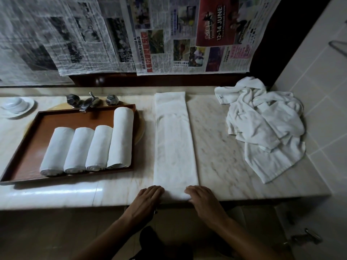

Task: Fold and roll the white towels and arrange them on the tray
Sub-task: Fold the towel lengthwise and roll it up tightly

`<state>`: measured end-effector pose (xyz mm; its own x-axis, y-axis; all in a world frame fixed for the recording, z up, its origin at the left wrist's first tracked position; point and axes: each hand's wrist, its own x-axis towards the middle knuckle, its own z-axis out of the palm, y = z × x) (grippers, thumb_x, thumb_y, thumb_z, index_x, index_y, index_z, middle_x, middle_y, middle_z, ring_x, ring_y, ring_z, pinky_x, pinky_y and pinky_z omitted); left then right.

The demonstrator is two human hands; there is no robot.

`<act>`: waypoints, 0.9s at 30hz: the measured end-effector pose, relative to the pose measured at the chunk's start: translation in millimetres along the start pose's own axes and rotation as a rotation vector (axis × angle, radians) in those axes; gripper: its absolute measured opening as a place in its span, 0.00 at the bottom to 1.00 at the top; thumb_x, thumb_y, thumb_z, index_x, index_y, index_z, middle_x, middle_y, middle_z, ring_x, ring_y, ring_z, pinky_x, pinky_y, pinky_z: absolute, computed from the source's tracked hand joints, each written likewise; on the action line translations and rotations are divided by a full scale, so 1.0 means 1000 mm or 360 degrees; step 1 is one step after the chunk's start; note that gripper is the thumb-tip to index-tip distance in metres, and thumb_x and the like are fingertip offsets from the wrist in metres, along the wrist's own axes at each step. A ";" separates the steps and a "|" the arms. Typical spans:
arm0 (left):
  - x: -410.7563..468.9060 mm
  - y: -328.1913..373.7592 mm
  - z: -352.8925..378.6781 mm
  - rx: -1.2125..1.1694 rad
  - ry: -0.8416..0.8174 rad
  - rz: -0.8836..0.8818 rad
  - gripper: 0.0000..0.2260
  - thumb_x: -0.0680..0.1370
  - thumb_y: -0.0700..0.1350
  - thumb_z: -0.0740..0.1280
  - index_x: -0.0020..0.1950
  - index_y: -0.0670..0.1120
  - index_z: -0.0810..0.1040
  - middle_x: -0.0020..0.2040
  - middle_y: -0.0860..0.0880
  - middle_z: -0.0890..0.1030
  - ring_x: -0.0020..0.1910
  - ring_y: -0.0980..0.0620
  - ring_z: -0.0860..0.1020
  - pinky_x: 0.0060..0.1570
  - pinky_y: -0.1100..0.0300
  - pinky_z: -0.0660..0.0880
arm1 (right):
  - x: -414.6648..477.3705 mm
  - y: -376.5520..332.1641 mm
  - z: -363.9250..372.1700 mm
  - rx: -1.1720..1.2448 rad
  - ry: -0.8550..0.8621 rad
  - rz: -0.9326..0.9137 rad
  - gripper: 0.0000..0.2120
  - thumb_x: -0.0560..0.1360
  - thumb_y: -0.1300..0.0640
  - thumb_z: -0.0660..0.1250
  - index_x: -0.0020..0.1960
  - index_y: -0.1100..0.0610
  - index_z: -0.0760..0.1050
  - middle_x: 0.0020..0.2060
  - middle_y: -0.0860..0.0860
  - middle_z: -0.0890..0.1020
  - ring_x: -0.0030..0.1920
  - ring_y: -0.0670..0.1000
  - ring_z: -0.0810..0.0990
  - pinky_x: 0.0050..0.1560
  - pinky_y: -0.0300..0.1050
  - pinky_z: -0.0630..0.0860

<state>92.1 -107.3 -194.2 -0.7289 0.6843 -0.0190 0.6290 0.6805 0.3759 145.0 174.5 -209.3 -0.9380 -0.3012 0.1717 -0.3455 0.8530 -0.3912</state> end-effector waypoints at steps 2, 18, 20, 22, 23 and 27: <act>0.000 0.001 0.000 -0.0089 0.0037 -0.0042 0.21 0.74 0.41 0.65 0.67 0.48 0.74 0.65 0.52 0.77 0.64 0.51 0.75 0.60 0.59 0.67 | -0.002 -0.002 -0.003 0.0071 0.0009 0.0015 0.16 0.77 0.59 0.70 0.64 0.51 0.75 0.60 0.47 0.79 0.59 0.50 0.79 0.60 0.47 0.77; 0.034 0.001 -0.020 -0.0565 0.0019 -0.0546 0.08 0.81 0.44 0.69 0.58 0.48 0.85 0.54 0.51 0.79 0.48 0.56 0.78 0.45 0.74 0.68 | -0.009 -0.049 0.011 -0.0256 0.0250 0.0036 0.23 0.73 0.59 0.59 0.65 0.53 0.80 0.62 0.55 0.80 0.62 0.59 0.79 0.67 0.60 0.68; 0.036 0.000 -0.021 -0.0641 0.0033 -0.0633 0.07 0.80 0.44 0.71 0.57 0.50 0.86 0.52 0.52 0.80 0.46 0.60 0.76 0.43 0.76 0.67 | -0.010 -0.046 0.014 -0.0321 0.0205 0.0060 0.24 0.73 0.60 0.58 0.66 0.53 0.80 0.63 0.54 0.81 0.61 0.59 0.80 0.66 0.60 0.68; 0.035 -0.001 -0.024 -0.0669 0.0029 -0.0690 0.07 0.79 0.45 0.72 0.56 0.52 0.86 0.51 0.53 0.81 0.46 0.60 0.77 0.43 0.75 0.67 | -0.005 -0.044 0.011 -0.0346 0.0189 0.0037 0.23 0.74 0.60 0.58 0.65 0.52 0.80 0.61 0.53 0.82 0.60 0.57 0.81 0.65 0.59 0.70; 0.035 -0.001 -0.026 -0.0674 0.0034 -0.0711 0.08 0.78 0.45 0.72 0.56 0.52 0.85 0.50 0.53 0.82 0.46 0.59 0.77 0.43 0.75 0.67 | -0.002 -0.044 0.008 -0.0346 0.0182 0.0021 0.22 0.75 0.60 0.58 0.64 0.52 0.81 0.60 0.53 0.82 0.58 0.57 0.81 0.63 0.57 0.72; 0.033 0.003 -0.030 -0.0762 0.0082 -0.0751 0.08 0.77 0.46 0.74 0.56 0.52 0.82 0.49 0.55 0.84 0.45 0.60 0.78 0.42 0.70 0.71 | 0.013 -0.039 -0.005 -0.0265 0.0036 0.0027 0.21 0.72 0.61 0.58 0.61 0.50 0.80 0.55 0.50 0.81 0.52 0.54 0.81 0.52 0.50 0.77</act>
<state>61.4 -90.3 -166.0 -0.9158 0.3208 -0.2418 0.0598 0.7041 0.7076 146.7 139.8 -187.4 -0.9421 -0.2781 0.1875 -0.3184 0.9172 -0.2394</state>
